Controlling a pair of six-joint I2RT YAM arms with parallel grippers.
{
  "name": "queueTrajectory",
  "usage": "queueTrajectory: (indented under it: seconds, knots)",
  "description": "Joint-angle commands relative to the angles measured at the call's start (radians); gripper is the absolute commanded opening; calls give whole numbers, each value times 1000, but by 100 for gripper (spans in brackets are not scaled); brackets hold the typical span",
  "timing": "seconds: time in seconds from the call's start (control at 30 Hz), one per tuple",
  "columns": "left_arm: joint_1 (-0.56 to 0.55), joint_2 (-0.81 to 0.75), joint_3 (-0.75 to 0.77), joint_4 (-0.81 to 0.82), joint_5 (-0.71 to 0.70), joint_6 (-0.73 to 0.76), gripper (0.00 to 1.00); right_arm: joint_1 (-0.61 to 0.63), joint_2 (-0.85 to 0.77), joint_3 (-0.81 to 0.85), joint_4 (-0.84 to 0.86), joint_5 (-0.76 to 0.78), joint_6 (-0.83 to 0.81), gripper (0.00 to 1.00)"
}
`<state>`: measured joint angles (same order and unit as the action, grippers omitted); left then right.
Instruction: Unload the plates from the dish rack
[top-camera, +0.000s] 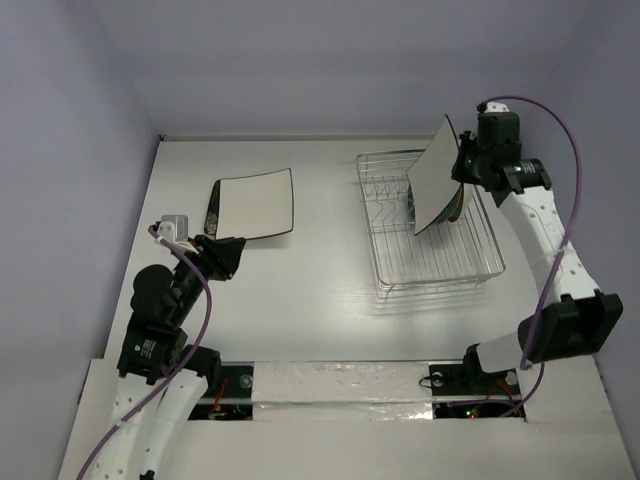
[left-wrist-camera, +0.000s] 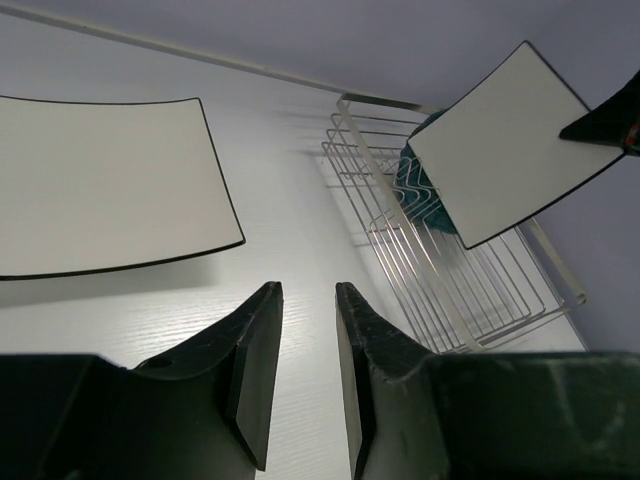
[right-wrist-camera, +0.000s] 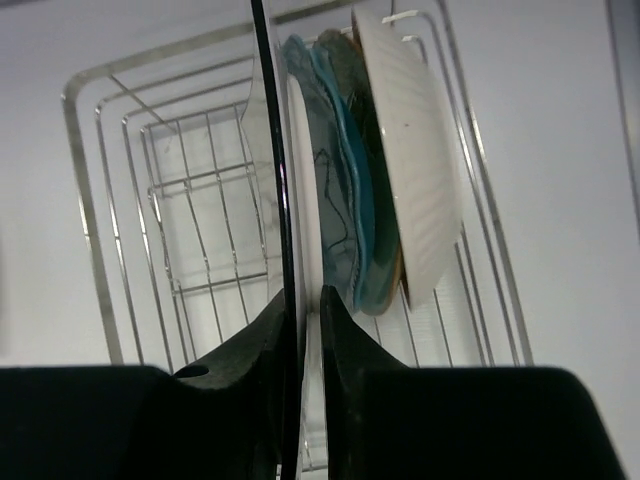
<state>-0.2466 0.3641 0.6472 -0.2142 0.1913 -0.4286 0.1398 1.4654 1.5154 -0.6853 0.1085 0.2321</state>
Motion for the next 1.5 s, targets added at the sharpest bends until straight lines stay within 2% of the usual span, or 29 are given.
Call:
queueTrajectory:
  seconds: [0.0, 0.13, 0.23, 0.37, 0.4, 0.53, 0.6, 0.77, 1.03, 1.27, 1.37, 1.47]
  knots:
    - [6, -2, 8, 50, 16, 2, 25, 23, -140, 149, 148, -24, 33, 0]
    - [15, -4, 8, 50, 16, 1, 27, 23, -213, 111, 205, -99, 91, 0]
    - [15, -2, 8, 50, 13, 2, 27, 23, -250, 26, 325, -218, 202, 0]
    - [15, 1, 9, 50, 14, 1, 27, 61, -298, -125, 580, -331, 460, 0]
    - [24, 2, 8, 50, 14, 1, 27, 82, -297, -185, 696, -329, 504, 0]
    - [24, 1, 8, 50, 13, 1, 29, 251, -197, -247, 921, -213, 657, 0]
    - [24, 2, 8, 49, 11, 2, 29, 346, -125, -229, 995, -172, 685, 0]
    - [24, 4, 9, 45, 5, 1, 30, 457, 122, -173, 1200, -75, 828, 0]
    - [24, 4, 9, 47, 8, 1, 29, 575, 325, -156, 1313, 190, 989, 0]
    - [24, 10, 8, 50, 19, 1, 30, 604, 424, -192, 1397, 279, 1067, 0]
    - [24, 13, 8, 52, 20, 2, 29, 613, 460, -164, 1364, 333, 1096, 0]
    - [24, 13, 8, 50, 20, 2, 29, 623, 522, -85, 1243, 324, 1118, 0]
